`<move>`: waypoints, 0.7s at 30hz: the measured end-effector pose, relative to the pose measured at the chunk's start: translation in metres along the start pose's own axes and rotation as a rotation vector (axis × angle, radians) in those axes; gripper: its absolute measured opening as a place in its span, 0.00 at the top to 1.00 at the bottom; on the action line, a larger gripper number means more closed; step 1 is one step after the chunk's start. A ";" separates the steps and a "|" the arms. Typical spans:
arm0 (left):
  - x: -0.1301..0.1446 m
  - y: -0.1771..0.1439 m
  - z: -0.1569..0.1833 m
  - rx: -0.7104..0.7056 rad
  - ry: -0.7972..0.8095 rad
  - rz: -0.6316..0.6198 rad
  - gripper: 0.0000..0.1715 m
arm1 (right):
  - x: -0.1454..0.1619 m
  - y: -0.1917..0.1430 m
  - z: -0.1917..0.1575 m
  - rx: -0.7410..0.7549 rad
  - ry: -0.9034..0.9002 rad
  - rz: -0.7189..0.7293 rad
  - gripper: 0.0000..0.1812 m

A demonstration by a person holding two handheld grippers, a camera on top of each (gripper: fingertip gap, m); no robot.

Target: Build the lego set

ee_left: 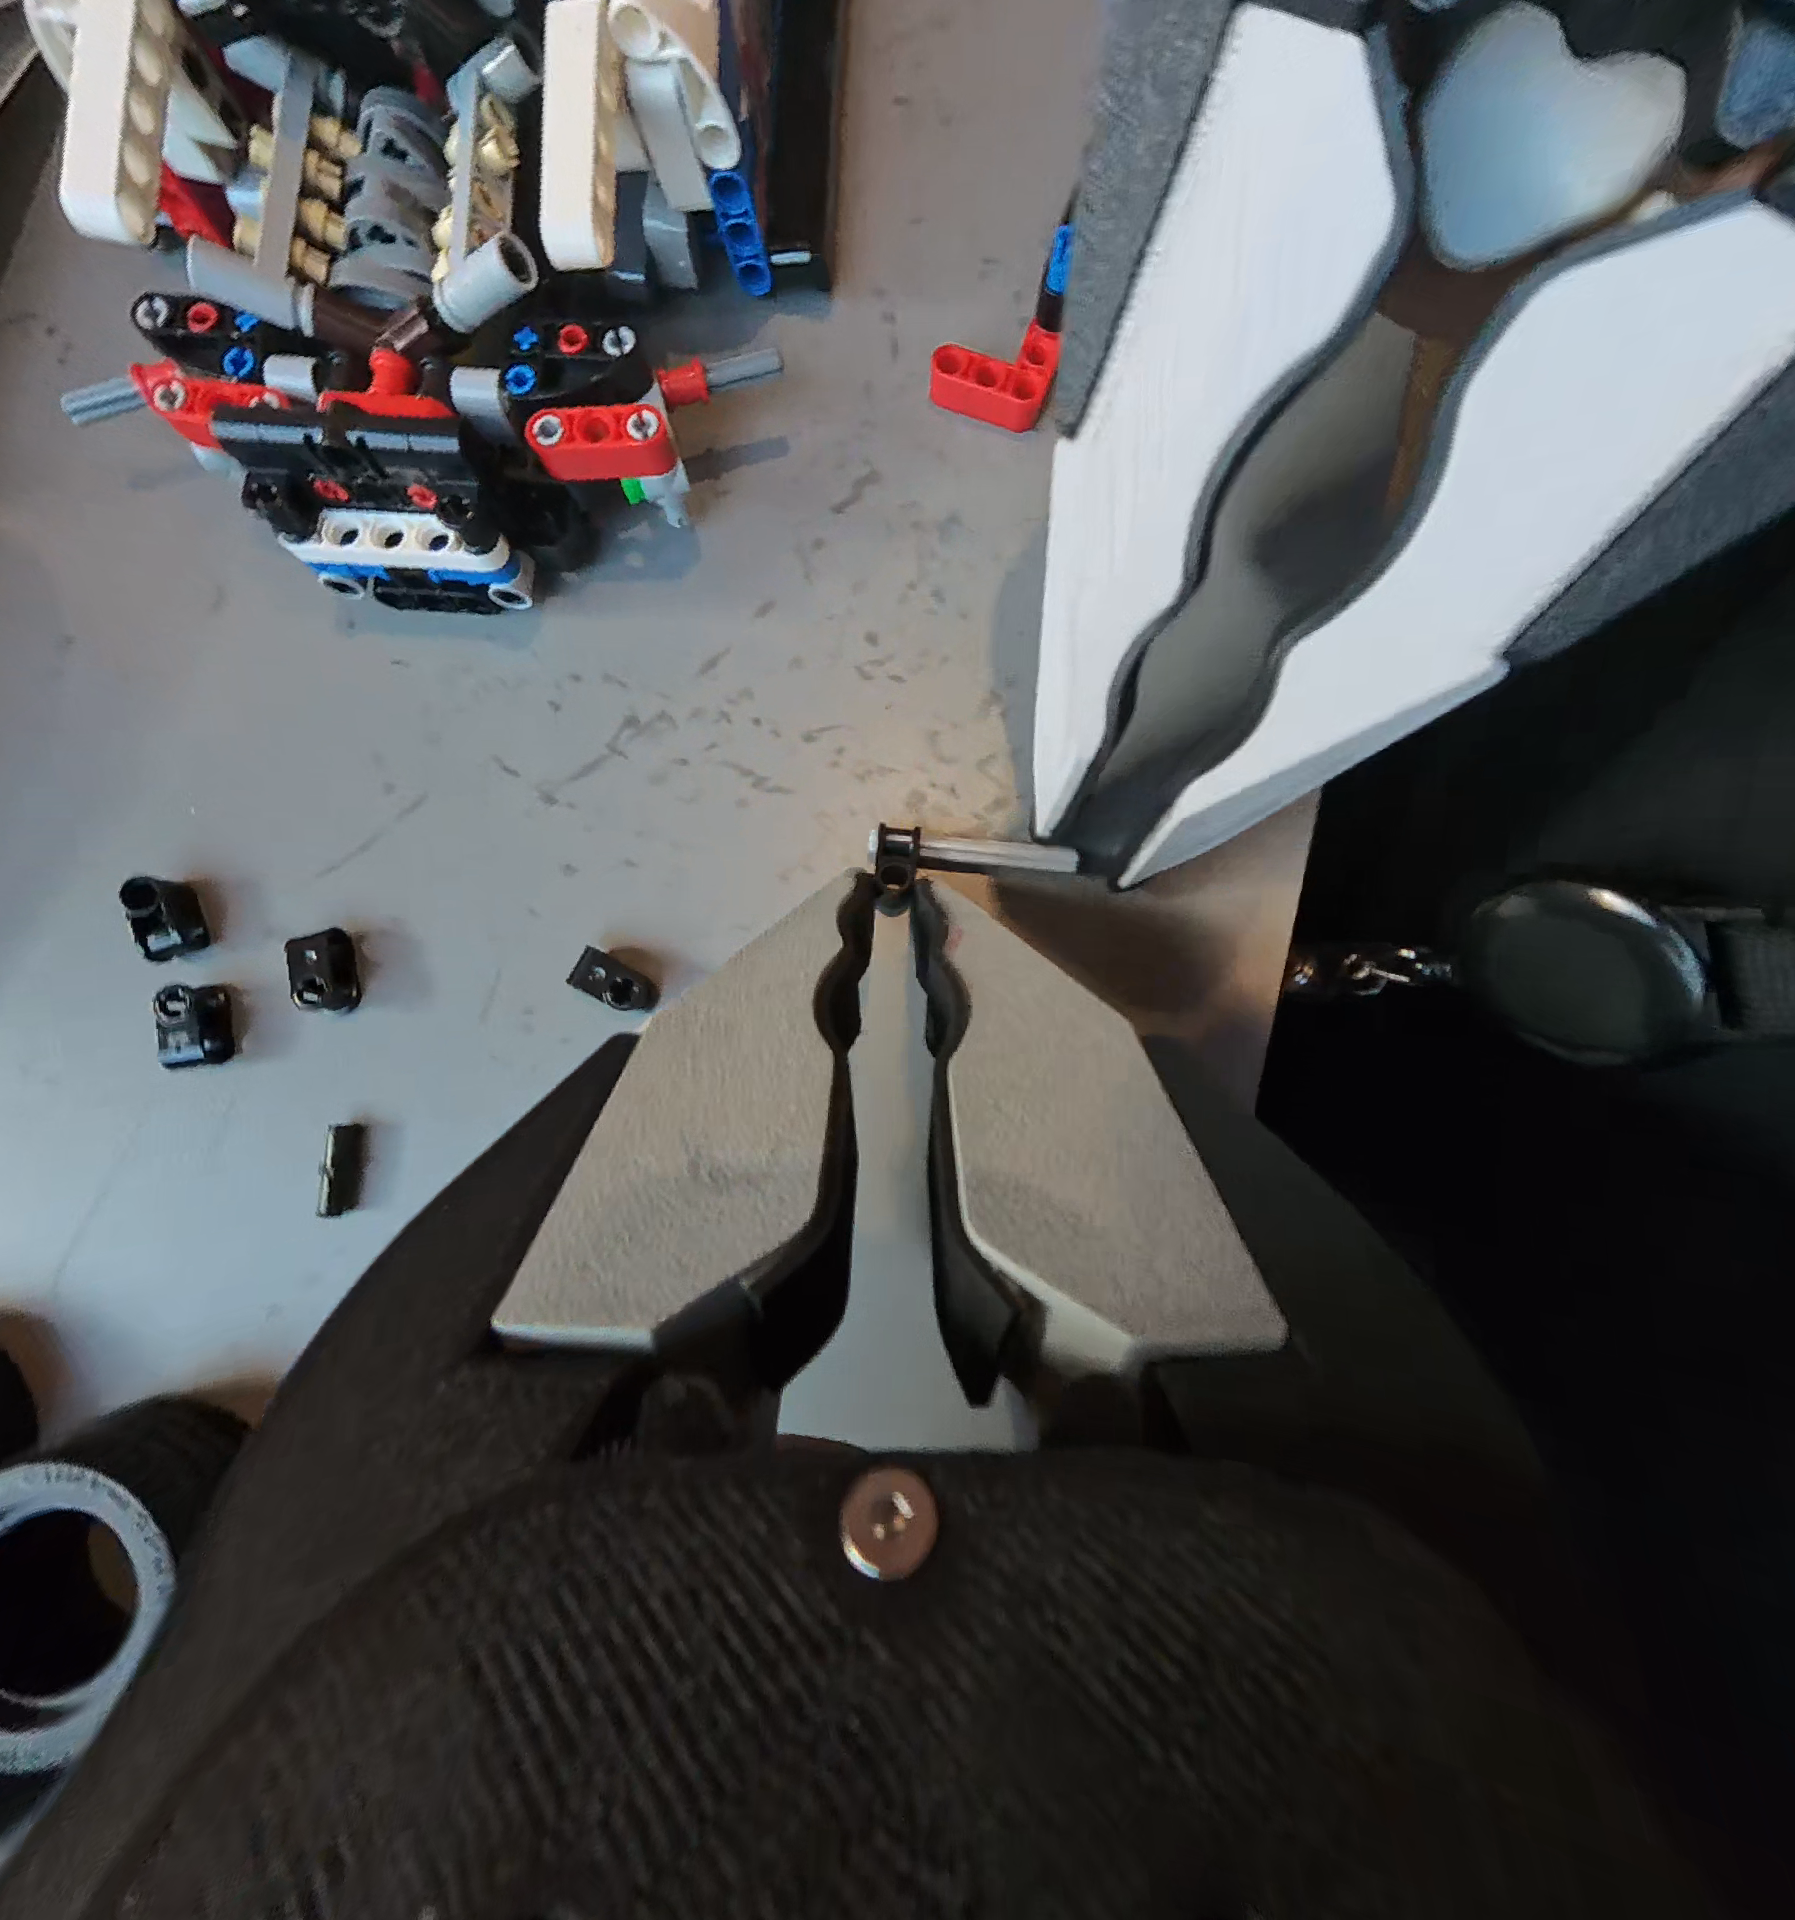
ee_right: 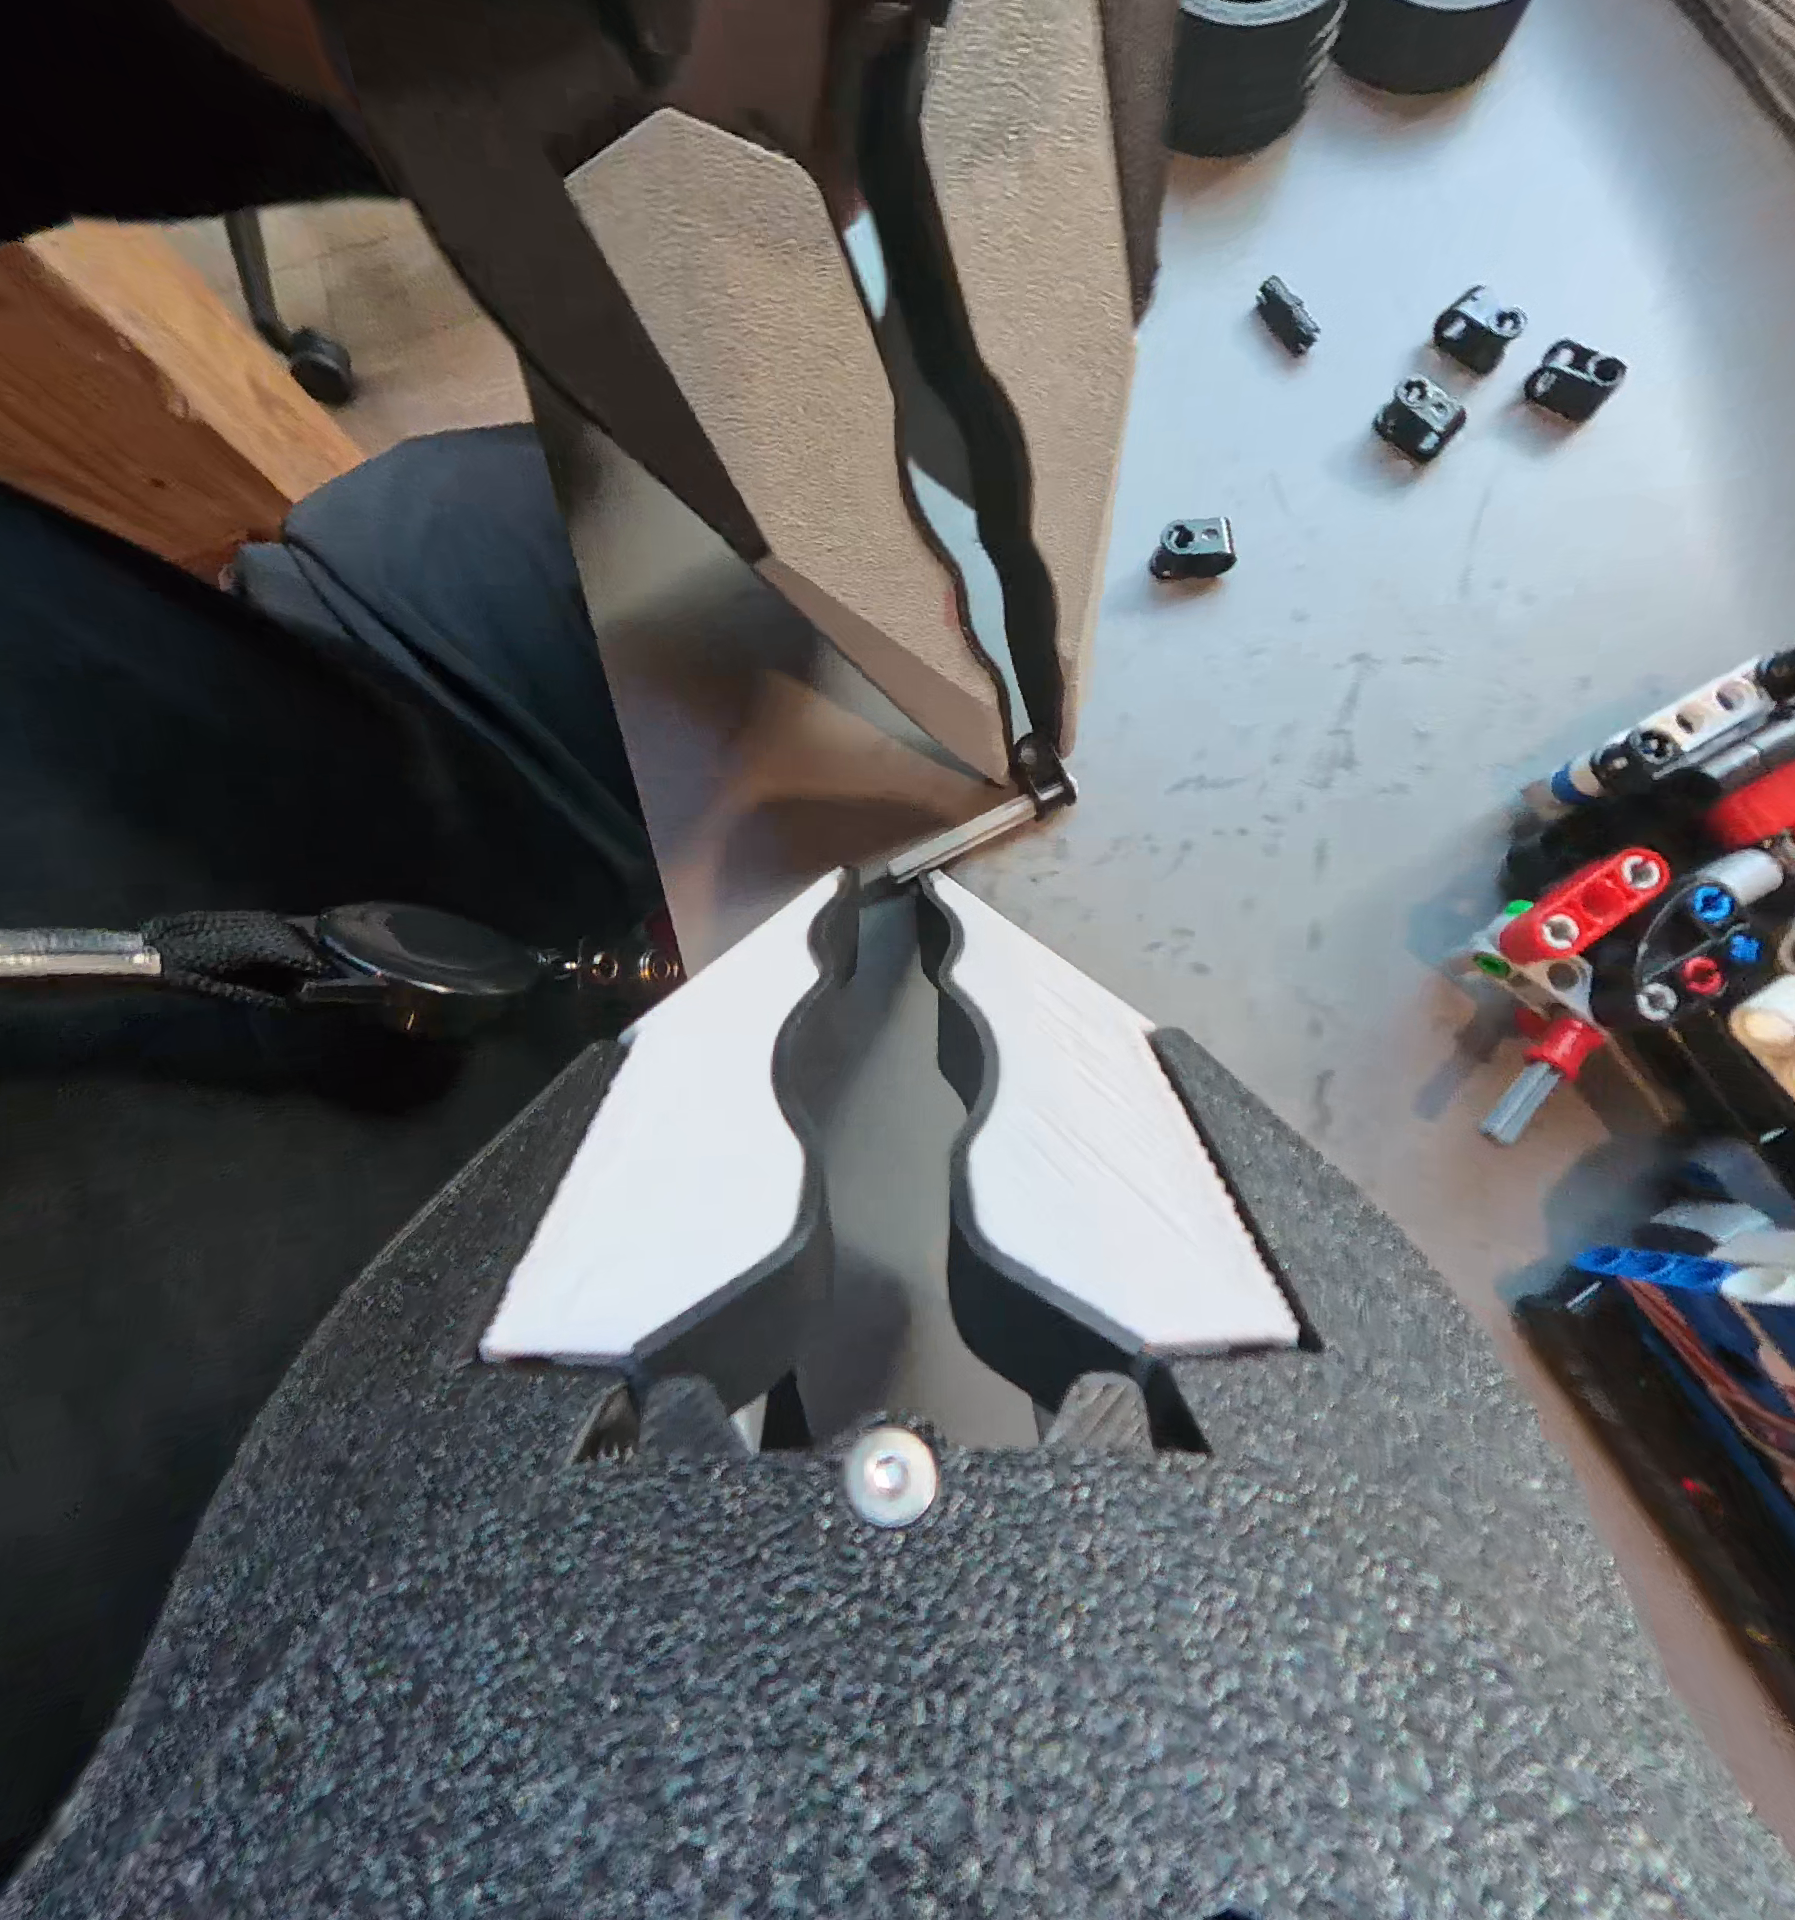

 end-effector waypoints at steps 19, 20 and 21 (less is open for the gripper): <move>0.002 0.001 -0.006 0.066 0.048 0.038 0.97 | -0.002 0.005 0.010 -0.010 -0.316 0.054 0.82; 0.002 0.001 -0.005 0.065 0.053 0.043 0.97 | -0.002 0.006 0.010 -0.018 -0.310 0.054 0.82; 0.003 0.001 -0.005 0.065 0.053 0.047 0.97 | -0.002 0.006 0.011 -0.031 -0.297 0.053 0.84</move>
Point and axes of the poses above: each gripper's, where its closed fingertips meet, y out along the fingers, x out of its underside, z = x × y across the jaws, the point moved 10 cm from there along -y, back along the fingers, and after that the axes turned 10 degrees about z, right-handed, at the moved point
